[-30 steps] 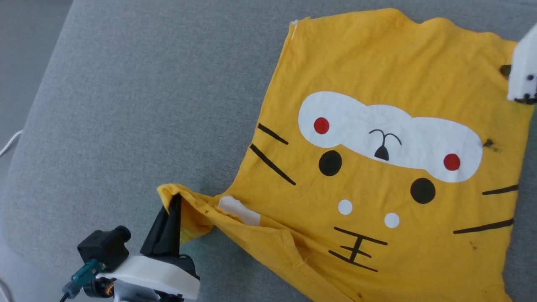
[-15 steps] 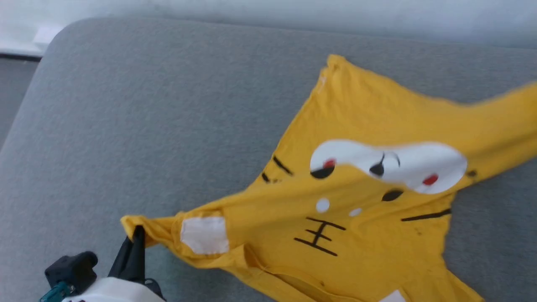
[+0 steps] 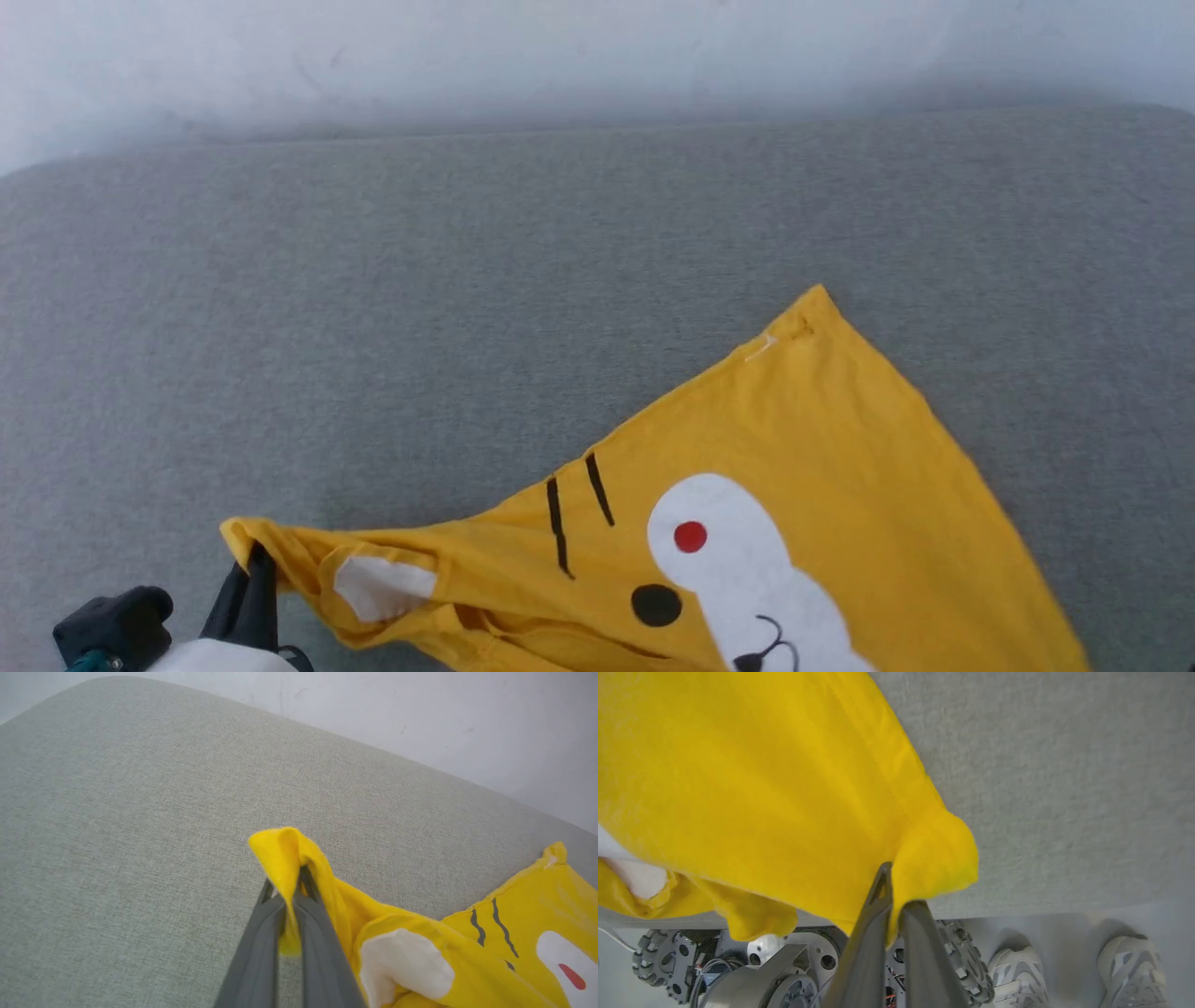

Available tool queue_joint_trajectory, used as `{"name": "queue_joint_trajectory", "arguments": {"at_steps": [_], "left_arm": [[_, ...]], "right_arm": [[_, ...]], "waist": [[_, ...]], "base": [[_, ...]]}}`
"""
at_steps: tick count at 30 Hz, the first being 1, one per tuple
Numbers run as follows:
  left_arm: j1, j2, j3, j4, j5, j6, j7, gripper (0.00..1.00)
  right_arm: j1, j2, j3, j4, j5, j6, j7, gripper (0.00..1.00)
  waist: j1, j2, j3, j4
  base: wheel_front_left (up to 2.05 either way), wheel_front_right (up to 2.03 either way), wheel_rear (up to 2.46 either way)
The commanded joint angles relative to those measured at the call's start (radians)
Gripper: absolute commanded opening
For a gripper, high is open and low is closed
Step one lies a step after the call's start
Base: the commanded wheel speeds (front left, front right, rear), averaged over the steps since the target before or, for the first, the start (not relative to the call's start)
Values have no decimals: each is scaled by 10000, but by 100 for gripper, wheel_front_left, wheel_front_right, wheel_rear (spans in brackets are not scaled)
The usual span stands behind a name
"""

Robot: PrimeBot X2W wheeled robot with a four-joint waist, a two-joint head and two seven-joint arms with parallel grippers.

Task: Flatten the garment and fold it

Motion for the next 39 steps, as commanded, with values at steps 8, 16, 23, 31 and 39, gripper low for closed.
{"name": "queue_joint_trajectory", "arguments": {"at_steps": [8,16,23,31,39], "left_arm": [[75,67,-14,104,-100,60,163,0],[-283,-134,-283,164,-78,27,267,0],[-745,-266,-561,107,45,-30,373,0],[-1747,-659,-1118,282,244,-338,449,0],[-2388,-1032,-1414,816,249,-638,354,0]], "right_arm": [[-244,977,-78,-609,498,-9,-2243,100],[-2699,300,-146,366,-91,-9,-5953,100],[-5292,-566,1461,2864,-121,-9,-6217,100],[-8334,-1471,4053,6319,594,-9,-4963,100],[-9574,-1711,6336,8213,2027,-9,-3801,100]], "waist": [[2,0,-312,-293],[2,0,-336,125],[2,0,2,508],[2,0,698,1358],[2,0,993,1706]], "base": [[0,0,0],[0,0,0],[0,0,0],[0,0,0],[0,0,0]]}}
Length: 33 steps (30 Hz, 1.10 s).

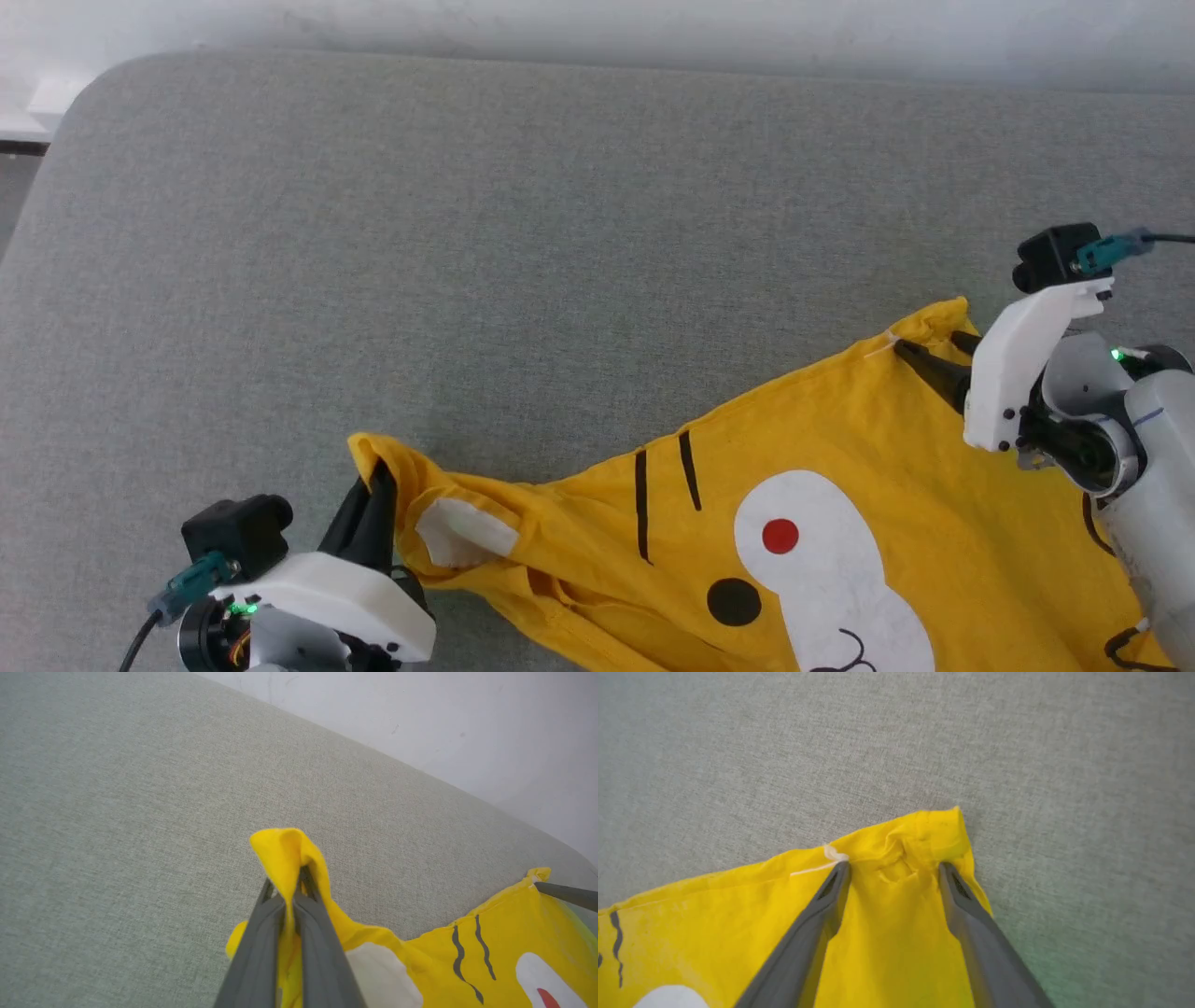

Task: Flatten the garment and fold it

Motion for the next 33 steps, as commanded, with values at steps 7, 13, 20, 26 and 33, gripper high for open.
{"name": "queue_joint_trajectory", "arguments": {"at_steps": [7,13,20,26,33], "left_arm": [[-87,-21,-33,369,26,-162,-109,0],[-163,191,17,453,67,-218,-68,0],[-917,1142,602,197,413,-223,24,0],[-2894,2047,1005,202,668,-641,623,0],[-6731,1940,1127,2418,715,-1747,607,0]], "right_arm": [[289,-92,2258,143,1678,-6,1780,36],[32,-409,3025,-613,2294,-6,1790,0],[-822,-1031,2619,-1630,1877,-6,-296,0],[-1553,-1354,1783,-2060,1161,-6,-1164,0],[-3476,-1201,916,-1660,262,-6,-1533,0]], "waist": [[-1,-1,-11,19],[-1,-1,-213,-222],[-1,-1,-843,-588],[-1,-1,-1186,-998],[-1,-1,-443,-1541]], "base": [[0,0,0],[0,0,0],[0,0,0],[0,0,0],[0,0,0]]}}
